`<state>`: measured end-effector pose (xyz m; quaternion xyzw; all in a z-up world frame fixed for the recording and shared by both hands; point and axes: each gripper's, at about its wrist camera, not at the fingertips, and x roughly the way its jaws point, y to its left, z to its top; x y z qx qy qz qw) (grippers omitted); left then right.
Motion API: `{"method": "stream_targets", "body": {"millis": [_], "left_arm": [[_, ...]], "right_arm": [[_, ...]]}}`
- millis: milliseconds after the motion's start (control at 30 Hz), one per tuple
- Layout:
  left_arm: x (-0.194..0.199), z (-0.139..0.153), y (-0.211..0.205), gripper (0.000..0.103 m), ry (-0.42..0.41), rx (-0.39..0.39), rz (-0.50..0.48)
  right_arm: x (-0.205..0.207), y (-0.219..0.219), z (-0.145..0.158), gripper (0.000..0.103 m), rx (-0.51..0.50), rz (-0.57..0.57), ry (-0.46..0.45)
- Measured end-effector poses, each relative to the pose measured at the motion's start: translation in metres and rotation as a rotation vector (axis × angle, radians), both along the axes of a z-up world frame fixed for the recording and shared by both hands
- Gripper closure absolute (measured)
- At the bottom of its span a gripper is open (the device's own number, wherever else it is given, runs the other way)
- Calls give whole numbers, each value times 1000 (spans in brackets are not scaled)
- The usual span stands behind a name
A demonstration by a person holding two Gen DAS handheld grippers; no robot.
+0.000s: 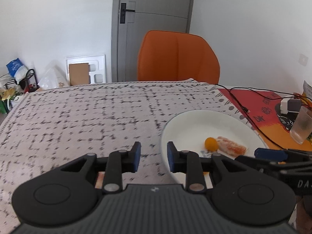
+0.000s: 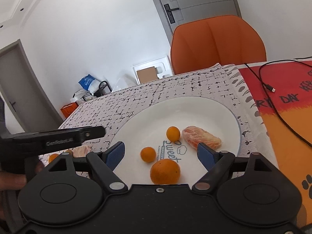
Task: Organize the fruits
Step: 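Open the left gripper over the bowl while the right gripper releases the pomelo segment, then move both open grippers back toward the remaining fruit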
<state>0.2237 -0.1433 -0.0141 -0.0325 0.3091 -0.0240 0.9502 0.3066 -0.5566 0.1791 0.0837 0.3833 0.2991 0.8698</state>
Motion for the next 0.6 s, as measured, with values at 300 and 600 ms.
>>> {"method": "stream_targets", "body": {"millis": [300,600], "left_arm": [[-39,16,39,27,-35,23,15],[-69,21,74,17,-48,20,42]], "right_arm": [[-21,15,13,13,-15,-35,-34],[-37,29,20,0,-34,-76,-32]]}}
